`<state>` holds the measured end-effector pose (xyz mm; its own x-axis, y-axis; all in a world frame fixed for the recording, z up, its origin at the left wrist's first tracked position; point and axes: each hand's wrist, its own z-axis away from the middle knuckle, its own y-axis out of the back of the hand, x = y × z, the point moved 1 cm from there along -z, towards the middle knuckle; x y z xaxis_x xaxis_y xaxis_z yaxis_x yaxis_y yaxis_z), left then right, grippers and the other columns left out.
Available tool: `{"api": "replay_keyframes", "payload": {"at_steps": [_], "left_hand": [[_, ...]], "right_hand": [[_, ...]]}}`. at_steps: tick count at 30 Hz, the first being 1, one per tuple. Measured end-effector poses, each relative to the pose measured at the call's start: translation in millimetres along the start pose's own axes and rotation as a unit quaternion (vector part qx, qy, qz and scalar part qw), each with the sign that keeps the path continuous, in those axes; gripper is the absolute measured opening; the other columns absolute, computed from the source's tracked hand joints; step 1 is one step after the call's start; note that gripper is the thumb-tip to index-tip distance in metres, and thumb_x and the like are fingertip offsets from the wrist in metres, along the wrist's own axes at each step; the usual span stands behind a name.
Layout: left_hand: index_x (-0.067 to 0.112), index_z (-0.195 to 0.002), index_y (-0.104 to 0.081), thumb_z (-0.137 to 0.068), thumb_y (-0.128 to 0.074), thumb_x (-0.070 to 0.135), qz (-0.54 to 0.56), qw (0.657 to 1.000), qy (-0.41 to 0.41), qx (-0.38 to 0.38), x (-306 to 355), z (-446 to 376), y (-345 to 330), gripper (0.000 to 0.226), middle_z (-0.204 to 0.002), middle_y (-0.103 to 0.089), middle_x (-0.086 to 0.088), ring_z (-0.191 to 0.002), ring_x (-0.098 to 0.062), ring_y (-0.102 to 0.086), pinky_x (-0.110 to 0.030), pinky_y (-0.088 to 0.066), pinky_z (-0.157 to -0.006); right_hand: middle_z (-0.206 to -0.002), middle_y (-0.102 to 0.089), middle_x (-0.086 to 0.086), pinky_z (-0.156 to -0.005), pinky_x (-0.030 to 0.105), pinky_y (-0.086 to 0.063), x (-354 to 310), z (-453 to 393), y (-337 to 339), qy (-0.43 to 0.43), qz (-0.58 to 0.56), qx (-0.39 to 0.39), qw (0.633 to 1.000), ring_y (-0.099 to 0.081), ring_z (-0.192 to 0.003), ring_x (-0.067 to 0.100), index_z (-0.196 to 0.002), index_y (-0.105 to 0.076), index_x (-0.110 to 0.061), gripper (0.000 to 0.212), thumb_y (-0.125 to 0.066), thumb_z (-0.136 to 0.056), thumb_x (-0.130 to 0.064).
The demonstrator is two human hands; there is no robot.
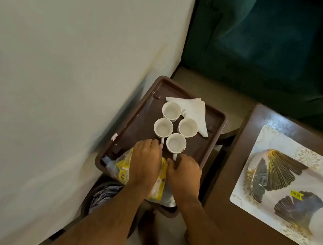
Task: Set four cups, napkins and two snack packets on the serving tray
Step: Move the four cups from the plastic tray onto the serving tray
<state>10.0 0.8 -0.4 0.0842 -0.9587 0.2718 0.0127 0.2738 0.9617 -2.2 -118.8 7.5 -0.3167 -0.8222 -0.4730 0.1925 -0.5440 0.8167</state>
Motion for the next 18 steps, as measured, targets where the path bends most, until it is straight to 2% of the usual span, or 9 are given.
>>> {"api": "replay_keyframes", "payload": {"at_steps": [5, 9, 11, 18], "left_hand": [[0.012, -0.086, -0.070, -0.105, -0.055, 0.029, 0.061, 0.997, 0.049, -0.009, 0.8, -10.9, -11.3, 0.030, -0.079, -0.070, -0.005, -0.076, -0.022, -0.066, -0.040, -0.055, -0.077], [0.012, -0.082, -0.068, -0.103, -0.056, 0.028, 0.111, 0.990, 0.091, 0.011, 2.1, -9.4, -18.5, 0.029, -0.075, -0.068, -0.005, -0.072, -0.023, -0.063, -0.044, -0.054, -0.074], [0.012, -0.081, -0.067, -0.102, -0.057, 0.025, 0.131, 0.986, 0.099, 0.021, 3.8, -11.0, -19.5, 0.027, -0.073, -0.067, -0.004, -0.071, -0.023, -0.062, -0.044, -0.053, -0.073], [0.011, -0.073, -0.064, -0.102, -0.059, 0.022, 0.172, 0.978, 0.113, 0.040, 8.5, -16.5, -19.8, 0.031, -0.067, -0.064, -0.004, -0.061, -0.022, -0.056, -0.041, -0.047, -0.061]], "right_hand": [[-0.078, -0.068, -0.003, -0.070, 0.039, -0.056, 1.6, -5.4, -13.0, -0.040, -0.053, 0.028, 0.997, -0.064, -0.072, 0.016, -0.082, -0.068, -0.018, 0.019, -0.069, -0.091, -0.035], [-0.072, -0.067, -0.001, -0.063, 0.035, -0.050, 3.4, -7.9, -19.9, -0.044, -0.076, 0.051, 0.995, -0.061, -0.065, 0.017, -0.075, -0.067, -0.016, 0.023, -0.069, -0.091, -0.033], [-0.069, -0.066, 0.000, -0.060, 0.033, -0.046, 4.8, -8.6, -23.0, -0.052, -0.089, 0.062, 0.993, -0.059, -0.062, 0.018, -0.072, -0.065, -0.014, 0.026, -0.068, -0.091, -0.031], [-0.060, -0.061, 0.000, -0.057, 0.038, -0.048, 7.0, -9.0, -26.7, -0.074, -0.142, 0.067, 0.985, -0.055, -0.056, 0.018, -0.063, -0.060, -0.013, 0.032, -0.068, -0.090, -0.029]]}}
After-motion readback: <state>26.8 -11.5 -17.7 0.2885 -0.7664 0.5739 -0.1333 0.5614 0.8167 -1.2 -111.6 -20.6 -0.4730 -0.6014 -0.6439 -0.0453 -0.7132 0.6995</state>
